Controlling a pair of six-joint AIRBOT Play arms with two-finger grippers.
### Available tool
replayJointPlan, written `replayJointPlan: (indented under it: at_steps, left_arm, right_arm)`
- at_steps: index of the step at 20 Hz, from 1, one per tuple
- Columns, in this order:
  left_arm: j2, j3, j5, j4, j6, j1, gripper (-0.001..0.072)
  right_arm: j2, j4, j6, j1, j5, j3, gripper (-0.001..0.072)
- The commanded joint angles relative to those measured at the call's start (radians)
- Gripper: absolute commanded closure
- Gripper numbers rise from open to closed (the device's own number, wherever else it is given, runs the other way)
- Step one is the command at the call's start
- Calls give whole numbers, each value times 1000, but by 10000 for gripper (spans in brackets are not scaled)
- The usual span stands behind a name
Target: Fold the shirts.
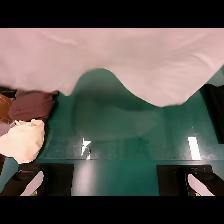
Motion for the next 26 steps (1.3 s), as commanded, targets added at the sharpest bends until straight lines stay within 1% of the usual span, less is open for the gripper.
replayJointPlan:
  at_steps: [1,3,6,8,10,11,14,16,18,20,23,24,25,26]
  left_arm:
    - [20,81,53,10,-26,1,679]
    - [10,56,43,12,-26,1,679]
    - [-53,-16,6,14,-34,1,679]
    - [-141,-71,-63,14,-41,1,679]
    - [-261,-139,-137,16,-40,1,679]
    - [-320,-177,-152,18,-40,1,679]
    - [-520,-297,-152,24,-22,1,678]
    - [-665,-325,-150,26,-11,1,678]
    - [-784,-324,-141,26,39,1,678]
    - [-860,-324,-116,26,39,1,677]
    - [-897,-324,-86,30,38,2,676]
    - [-896,-323,-86,34,38,2,595]
    - [-896,-322,-87,37,31,2,311]
    - [-896,-320,-99,43,1,2,164]
  right_arm:
    - [46,2,0,-68,-21,31,699]
    - [-2,5,0,-72,6,101,700]
    - [-113,92,1,-71,15,126,700]
    - [-187,133,1,-71,0,38,700]
    - [-278,127,1,-60,2,-70,700]
    - [-332,122,0,-48,1,-112,700]
    - [-514,121,-39,-8,-49,-203,700]
    - [-641,123,-39,6,-87,-200,700]
    - [-752,129,-39,16,-108,-159,699]
    - [-834,132,-38,18,-118,-104,699]
    - [-921,132,-38,21,-102,-11,698]
    - [-927,134,-37,21,-105,-6,686]
    - [-927,133,-37,19,-107,-6,500]
    - [-925,134,-37,14,-103,-6,342]
